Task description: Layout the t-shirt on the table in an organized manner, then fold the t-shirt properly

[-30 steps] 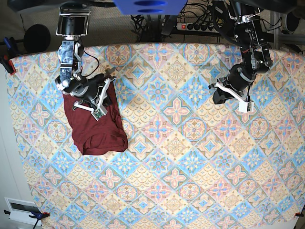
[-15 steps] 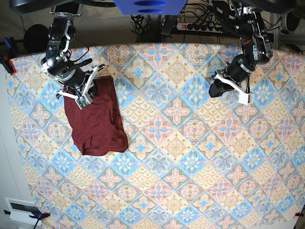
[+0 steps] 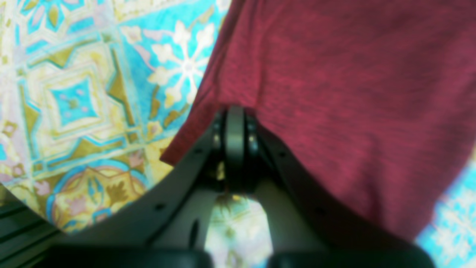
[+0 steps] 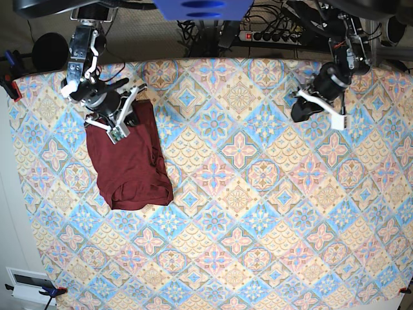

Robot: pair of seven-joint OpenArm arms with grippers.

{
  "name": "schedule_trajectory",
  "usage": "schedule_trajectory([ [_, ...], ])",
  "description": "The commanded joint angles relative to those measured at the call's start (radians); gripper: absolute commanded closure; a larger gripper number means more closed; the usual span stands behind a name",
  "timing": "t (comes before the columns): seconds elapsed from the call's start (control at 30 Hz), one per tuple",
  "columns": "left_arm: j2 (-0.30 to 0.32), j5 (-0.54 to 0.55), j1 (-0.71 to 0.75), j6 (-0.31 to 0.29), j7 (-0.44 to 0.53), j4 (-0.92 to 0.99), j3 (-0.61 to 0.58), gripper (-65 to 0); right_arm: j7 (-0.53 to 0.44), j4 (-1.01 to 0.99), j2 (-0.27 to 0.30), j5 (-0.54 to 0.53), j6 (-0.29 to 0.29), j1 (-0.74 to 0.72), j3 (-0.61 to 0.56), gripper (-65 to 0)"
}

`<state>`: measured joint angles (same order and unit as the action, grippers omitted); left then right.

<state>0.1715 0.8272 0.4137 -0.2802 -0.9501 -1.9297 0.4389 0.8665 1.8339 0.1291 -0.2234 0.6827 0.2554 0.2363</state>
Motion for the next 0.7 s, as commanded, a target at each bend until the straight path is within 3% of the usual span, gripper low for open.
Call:
schedule_trajectory([
  [0.0,0.009,0.021,0.004,-0.011,0.009,-0.03,0.018,-0.2,-0.014,0.054,0.005,-0.017,0.009,0.026,0.007,-0.3],
  [0.23,0.009,0.022,0.067,-0.011,0.006,-0.052,0.111,-0.2,-0.014,0.172,0.005,-0.031,0.009,0.158,0.028,-0.3],
  [0.5,0.007,0.07,0.23,-0.011,0.007,-0.053,0.272,-0.2,-0.005,0.172,0.007,-0.328,0.009,0.313,0.259,0.0],
  [0.67,0.009,0.07,0.328,-0.011,0.007,-0.053,0.332,-0.2,-0.005,0.169,0.01,-0.354,0.009,0.402,0.303,0.0],
])
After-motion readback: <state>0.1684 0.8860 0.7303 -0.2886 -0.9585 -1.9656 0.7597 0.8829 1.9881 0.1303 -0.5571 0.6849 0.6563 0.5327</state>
